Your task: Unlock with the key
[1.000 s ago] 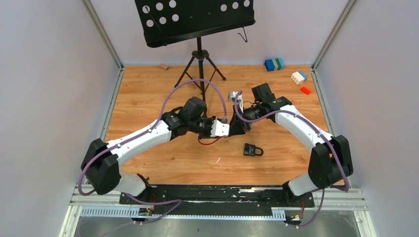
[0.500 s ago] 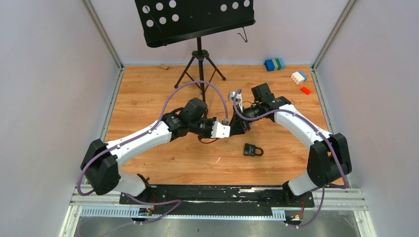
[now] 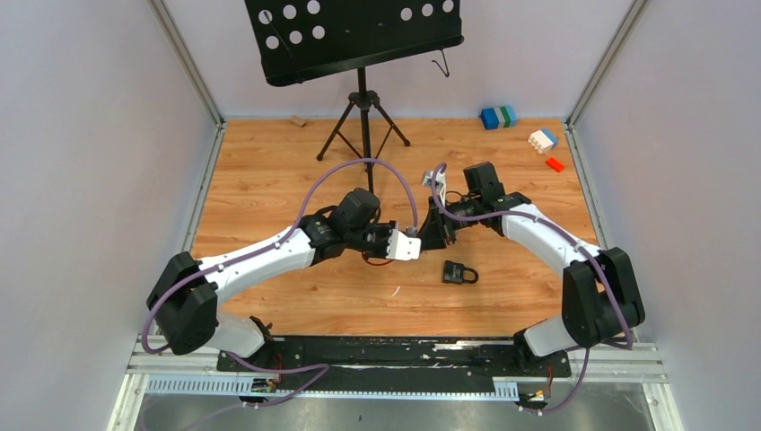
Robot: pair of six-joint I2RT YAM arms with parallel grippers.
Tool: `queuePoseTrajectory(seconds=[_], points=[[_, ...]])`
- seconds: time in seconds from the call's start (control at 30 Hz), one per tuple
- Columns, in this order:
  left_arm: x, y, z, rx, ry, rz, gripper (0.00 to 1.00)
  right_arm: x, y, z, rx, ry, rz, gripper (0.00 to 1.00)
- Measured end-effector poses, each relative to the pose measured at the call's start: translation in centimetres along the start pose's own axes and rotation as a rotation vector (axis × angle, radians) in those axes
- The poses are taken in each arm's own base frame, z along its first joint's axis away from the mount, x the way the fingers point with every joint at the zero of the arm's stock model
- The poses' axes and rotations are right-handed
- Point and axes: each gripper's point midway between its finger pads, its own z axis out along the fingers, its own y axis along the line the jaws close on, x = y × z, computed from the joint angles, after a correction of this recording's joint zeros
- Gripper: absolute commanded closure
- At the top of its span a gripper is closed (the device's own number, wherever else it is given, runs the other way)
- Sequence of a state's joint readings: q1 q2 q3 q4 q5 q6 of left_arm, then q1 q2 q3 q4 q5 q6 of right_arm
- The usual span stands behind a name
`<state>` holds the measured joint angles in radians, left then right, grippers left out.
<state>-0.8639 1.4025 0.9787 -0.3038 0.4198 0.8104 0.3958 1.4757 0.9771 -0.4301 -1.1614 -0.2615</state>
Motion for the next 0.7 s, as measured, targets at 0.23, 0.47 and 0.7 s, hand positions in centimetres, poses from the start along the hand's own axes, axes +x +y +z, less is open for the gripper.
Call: queuePoseTrajectory(seconds=[0.23, 0.47, 0.7], points=[[-0.4, 1.0, 0.2, -0.052, -0.011, 0.024, 1.0, -1.0, -0.5, -1.2, 0.026, -0.069, 0.005, 1.0], [-1.0, 1.9, 0.6, -0.103, -0.041, 0.03, 1.0, -1.6, -0.7, -2.1, 0.033, -0.108, -0.021, 1.0], [-1.2, 2.8, 0.0, -0.126, -0.091, -0.077, 0.93, -2.0, -0.5, -2.6, 0.063, -0.11, -0.135, 1.0]])
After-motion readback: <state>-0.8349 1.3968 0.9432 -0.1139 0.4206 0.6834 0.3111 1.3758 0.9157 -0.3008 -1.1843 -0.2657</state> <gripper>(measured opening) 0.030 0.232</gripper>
